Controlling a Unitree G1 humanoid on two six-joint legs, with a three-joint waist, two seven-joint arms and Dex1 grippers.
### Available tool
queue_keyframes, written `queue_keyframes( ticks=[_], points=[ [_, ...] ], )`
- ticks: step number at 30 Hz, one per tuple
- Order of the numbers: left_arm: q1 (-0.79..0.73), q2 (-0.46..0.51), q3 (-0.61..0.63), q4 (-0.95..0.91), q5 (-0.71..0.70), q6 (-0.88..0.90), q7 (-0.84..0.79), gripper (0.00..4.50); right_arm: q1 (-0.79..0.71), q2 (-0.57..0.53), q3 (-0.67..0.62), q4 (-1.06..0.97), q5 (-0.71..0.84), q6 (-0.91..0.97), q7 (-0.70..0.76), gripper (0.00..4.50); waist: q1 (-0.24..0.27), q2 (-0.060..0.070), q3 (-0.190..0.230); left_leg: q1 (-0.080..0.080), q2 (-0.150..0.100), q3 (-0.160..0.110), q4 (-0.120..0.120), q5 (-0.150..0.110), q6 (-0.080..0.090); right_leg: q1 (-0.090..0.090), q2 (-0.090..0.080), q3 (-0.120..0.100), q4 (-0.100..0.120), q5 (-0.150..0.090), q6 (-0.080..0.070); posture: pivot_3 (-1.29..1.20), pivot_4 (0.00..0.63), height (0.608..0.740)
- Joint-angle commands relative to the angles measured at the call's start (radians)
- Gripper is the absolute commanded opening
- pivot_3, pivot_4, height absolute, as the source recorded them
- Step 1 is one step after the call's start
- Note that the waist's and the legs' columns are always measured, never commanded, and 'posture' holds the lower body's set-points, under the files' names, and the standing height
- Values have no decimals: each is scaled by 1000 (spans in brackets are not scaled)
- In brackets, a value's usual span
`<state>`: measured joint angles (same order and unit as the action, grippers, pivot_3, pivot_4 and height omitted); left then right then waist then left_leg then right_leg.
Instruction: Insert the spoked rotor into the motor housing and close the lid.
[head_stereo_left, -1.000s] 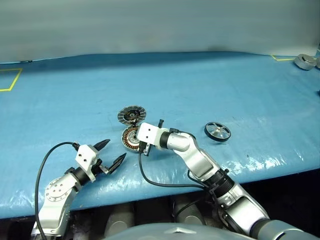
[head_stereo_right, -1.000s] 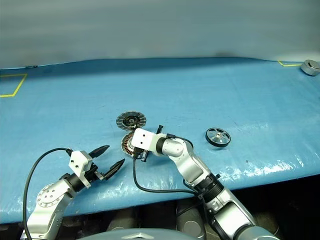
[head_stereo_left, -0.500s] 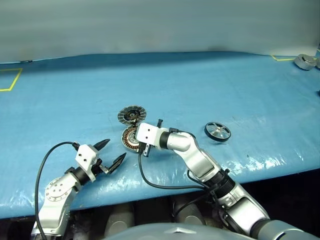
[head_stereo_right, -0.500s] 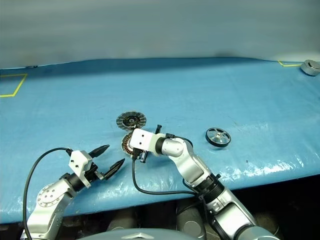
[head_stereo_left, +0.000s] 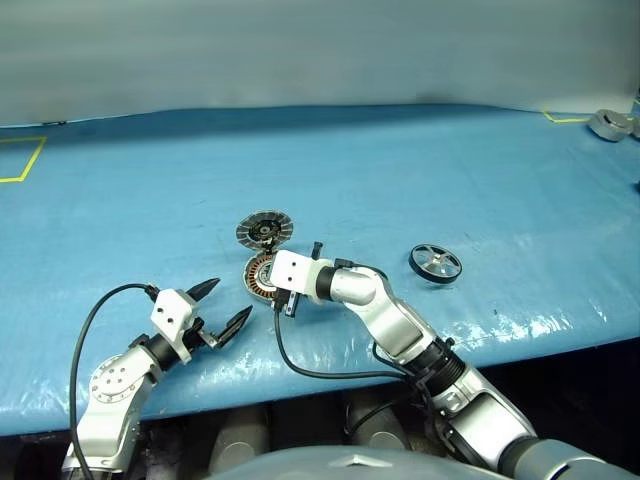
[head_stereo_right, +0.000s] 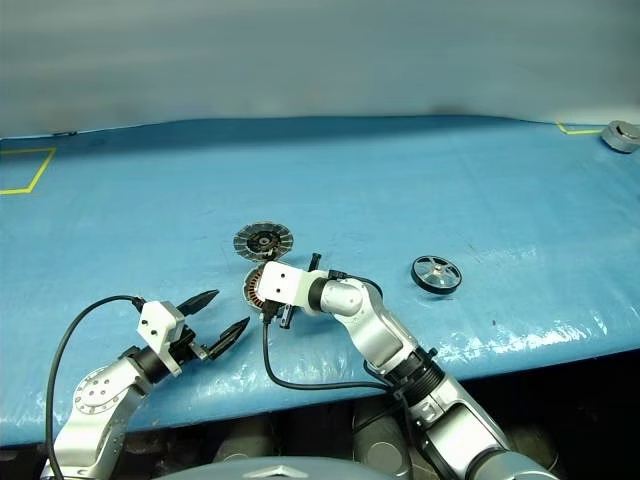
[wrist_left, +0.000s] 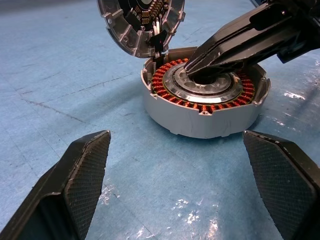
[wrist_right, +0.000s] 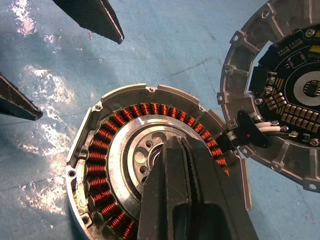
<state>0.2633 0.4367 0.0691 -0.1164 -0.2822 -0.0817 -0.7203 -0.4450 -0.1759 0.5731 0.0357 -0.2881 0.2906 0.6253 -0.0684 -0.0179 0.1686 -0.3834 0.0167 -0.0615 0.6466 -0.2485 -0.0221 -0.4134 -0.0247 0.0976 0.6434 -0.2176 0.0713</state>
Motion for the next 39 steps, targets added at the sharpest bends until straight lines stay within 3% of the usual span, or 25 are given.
queue_keyframes(
  ticks=[1, 15, 39],
  points=[
    [2, 2, 8, -10, 3, -22, 2, 4500, 7, -2, -5, 34, -16, 33, -13, 45, 0, 0, 0, 0, 0, 0, 0, 0, 0, 0, 0, 0, 0, 0, 0, 0, 150, 740],
    [5, -7, -2, -10, 5, -23, 2, 4500, 20, -4, -9, 129, -20, 86, -46, 45, 2, 0, -5, 7, 0, 0, 2, 0, 0, 3, 0, 0, 0, 0, 0, 0, 150, 740],
    [3, -7, -16, -8, 4, -23, 0, 4500, 77, -38, -77, -85, 33, 134, -62, 45, 17, -1, -7, 4, -1, 0, 0, 0, 0, 1, -2, 0, -2, 0, 0, 0, 150, 740]
  ],
)
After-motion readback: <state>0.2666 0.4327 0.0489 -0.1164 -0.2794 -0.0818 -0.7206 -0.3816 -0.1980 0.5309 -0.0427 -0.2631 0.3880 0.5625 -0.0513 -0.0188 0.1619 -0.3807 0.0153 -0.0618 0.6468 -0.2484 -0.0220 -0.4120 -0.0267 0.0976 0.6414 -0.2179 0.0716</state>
